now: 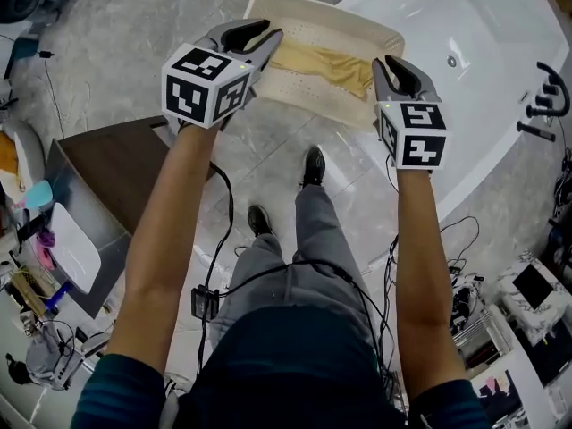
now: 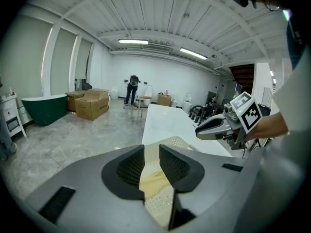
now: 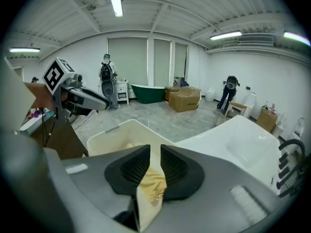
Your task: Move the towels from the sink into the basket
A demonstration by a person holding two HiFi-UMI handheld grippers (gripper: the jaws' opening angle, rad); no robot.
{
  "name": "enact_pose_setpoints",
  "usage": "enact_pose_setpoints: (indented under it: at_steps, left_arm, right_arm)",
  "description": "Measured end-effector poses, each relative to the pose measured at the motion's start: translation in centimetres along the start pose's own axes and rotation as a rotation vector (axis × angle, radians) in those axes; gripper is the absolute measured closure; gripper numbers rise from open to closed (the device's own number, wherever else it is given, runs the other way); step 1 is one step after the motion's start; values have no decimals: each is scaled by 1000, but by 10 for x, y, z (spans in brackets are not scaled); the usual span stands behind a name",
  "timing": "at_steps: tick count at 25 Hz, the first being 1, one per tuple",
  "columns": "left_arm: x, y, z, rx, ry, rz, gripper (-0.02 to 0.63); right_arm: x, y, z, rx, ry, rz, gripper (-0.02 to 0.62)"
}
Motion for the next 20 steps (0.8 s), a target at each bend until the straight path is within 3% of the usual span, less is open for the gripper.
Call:
enact_pose_setpoints:
  at_steps: [6, 12, 20]
  left_arm:
    - [-61, 4, -50, 54, 109, -10, 520]
    - [-138, 14, -93, 114, 221, -2, 541]
    - [-246, 24, -133, 166, 355, 3, 572]
  right_arm:
    - [-52, -15, -67, -36, 150, 28, 583]
    - [-123, -48, -143, -92, 313, 28, 586]
    - [-202, -106, -215, -166, 426, 1, 588]
Point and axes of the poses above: the fingertips, and each gripper's own axes: x forward along the fingers, y to its right, z out of its underside, the point moved 1 cm from there along -x, backward along the fingers, and after that the axes turned 6 degrees about -y, right-handed, at the moved point
